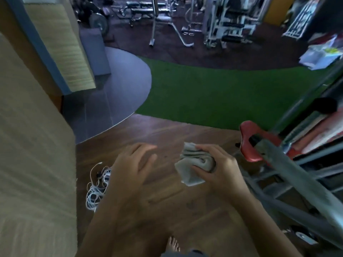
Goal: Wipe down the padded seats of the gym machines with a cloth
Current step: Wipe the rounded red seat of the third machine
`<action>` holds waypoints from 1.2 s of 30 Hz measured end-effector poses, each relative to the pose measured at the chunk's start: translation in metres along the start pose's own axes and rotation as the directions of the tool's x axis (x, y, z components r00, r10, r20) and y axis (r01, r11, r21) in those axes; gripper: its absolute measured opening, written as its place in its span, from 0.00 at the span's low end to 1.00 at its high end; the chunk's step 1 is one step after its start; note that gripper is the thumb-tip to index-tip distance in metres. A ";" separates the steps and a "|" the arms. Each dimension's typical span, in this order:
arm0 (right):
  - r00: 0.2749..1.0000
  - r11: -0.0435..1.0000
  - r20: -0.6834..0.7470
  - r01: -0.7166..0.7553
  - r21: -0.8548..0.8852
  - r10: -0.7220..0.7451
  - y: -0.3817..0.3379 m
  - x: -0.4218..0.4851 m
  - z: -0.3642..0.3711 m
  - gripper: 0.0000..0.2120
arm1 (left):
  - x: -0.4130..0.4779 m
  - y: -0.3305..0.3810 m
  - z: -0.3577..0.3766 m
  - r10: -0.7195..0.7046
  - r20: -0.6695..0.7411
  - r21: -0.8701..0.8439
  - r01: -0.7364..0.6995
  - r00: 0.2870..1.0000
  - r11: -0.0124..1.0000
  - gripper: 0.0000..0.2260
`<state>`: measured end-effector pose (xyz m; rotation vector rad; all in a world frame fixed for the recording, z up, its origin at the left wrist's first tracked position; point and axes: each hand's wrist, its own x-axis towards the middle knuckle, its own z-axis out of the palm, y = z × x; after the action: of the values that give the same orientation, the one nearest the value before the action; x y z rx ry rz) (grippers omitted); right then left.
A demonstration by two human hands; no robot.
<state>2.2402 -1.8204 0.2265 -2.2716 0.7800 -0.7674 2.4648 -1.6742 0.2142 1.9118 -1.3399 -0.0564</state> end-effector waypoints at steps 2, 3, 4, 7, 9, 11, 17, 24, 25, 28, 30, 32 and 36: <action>1.000 1.000 -0.010 -0.002 0.011 0.002 0.010 0.028 0.003 0.25 | 0.034 -0.014 0.002 0.014 0.005 0.014 -0.014 1.000 1.000 0.13; 1.000 1.000 -0.014 -0.005 0.014 0.005 0.017 0.044 0.004 0.25 | 0.051 -0.022 0.004 0.016 0.017 0.025 -0.017 1.000 1.000 0.14; 1.000 1.000 -0.020 -0.008 0.005 0.008 0.025 0.060 0.006 0.25 | 0.069 -0.030 0.006 0.017 0.035 0.030 -0.018 0.999 0.999 0.14; 0.997 0.998 -0.048 -0.062 -0.013 0.061 0.043 0.100 0.012 0.26 | 0.115 -0.052 0.015 0.001 0.090 0.005 -0.001 0.996 1.000 0.13; 0.993 0.996 -0.086 -0.087 -0.009 0.086 0.053 0.128 0.017 0.26 | 0.151 -0.067 0.024 0.026 0.131 0.004 -0.027 0.991 1.000 0.14; 0.986 0.992 -0.117 -0.123 -0.011 0.121 0.066 0.159 0.024 0.25 | 0.192 -0.086 0.037 0.059 0.168 -0.023 -0.056 0.984 0.998 0.14; 0.925 0.963 -0.287 -0.269 -0.024 0.251 0.093 0.253 0.039 0.25 | 0.331 -0.133 0.073 0.223 0.284 -0.106 -0.200 0.933 0.974 0.13; 0.765 0.883 -0.505 -0.470 -0.013 0.400 0.114 0.311 0.028 0.25 | 0.478 -0.128 0.142 0.439 0.436 -0.279 -0.346 0.786 0.896 0.12; 0.739 0.872 -0.534 -0.490 -0.007 0.411 0.119 0.312 0.023 0.25 | 0.492 -0.121 0.157 0.475 0.452 -0.306 -0.369 0.755 0.877 0.13; 0.641 0.835 -0.615 -0.547 0.052 0.458 0.140 0.314 0.005 0.25 | 0.527 -0.089 0.204 0.556 0.501 -0.370 -0.417 0.663 0.830 0.12; 0.574 0.810 -0.663 -0.581 0.083 0.480 0.160 0.314 -0.010 0.26 | 0.545 -0.067 0.238 0.592 0.532 -0.398 -0.438 0.605 0.806 0.11; 0.518 0.787 -0.699 -0.609 0.104 0.493 0.186 0.314 -0.026 0.26 | 0.563 -0.048 0.275 0.622 0.540 -0.423 -0.456 0.567 0.783 0.11; 0.449 0.750 -0.705 -0.637 0.179 0.550 0.251 0.315 -0.064 0.26 | 0.600 -0.016 0.353 0.614 0.572 -0.436 -0.433 0.544 0.789 0.11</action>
<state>2.3217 -2.2186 0.1933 -1.4821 1.9199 -1.2857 2.5847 -2.3598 0.1888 1.2022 -2.2624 -0.6689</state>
